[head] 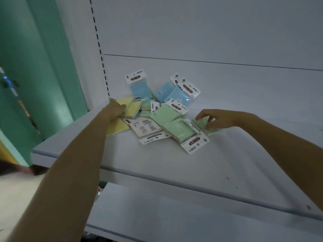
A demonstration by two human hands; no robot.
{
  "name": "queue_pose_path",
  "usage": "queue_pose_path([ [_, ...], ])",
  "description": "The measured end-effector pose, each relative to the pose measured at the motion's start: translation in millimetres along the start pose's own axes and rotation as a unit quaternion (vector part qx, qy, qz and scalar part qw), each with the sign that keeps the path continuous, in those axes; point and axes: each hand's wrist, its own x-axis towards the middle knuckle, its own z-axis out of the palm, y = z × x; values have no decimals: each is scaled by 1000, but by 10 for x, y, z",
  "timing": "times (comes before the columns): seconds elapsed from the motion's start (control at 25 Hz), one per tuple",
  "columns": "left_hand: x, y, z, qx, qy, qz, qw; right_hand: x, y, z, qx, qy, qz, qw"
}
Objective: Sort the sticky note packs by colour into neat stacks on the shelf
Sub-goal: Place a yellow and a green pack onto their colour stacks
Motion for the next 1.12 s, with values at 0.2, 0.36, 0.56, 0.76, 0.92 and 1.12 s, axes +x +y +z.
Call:
queue_pose_path([
  [0.2,28,-22,-151,-126,-26,21,992,40,-8,-16,46,15,0,999],
  [0.36,-102,160,-129,-123,-30,143,982,-144,130,-94,96,9,4,995],
  [0.56,-434,688,30,-234,24,179,955,-531,486,-141,253,1,15,967],
  [0.76,-995,1365,695,-329,-27,189,925,-1031,1017,-132,428,112,46,895],
  [0.92,-1468,1977,1444,-336,-78,199,917,-1561,1741,-239,485,232,67,840],
  [1.12,-1968,2703,2261,-362,-111,190,906,-2194,2840,-519,497,347,114,787],
])
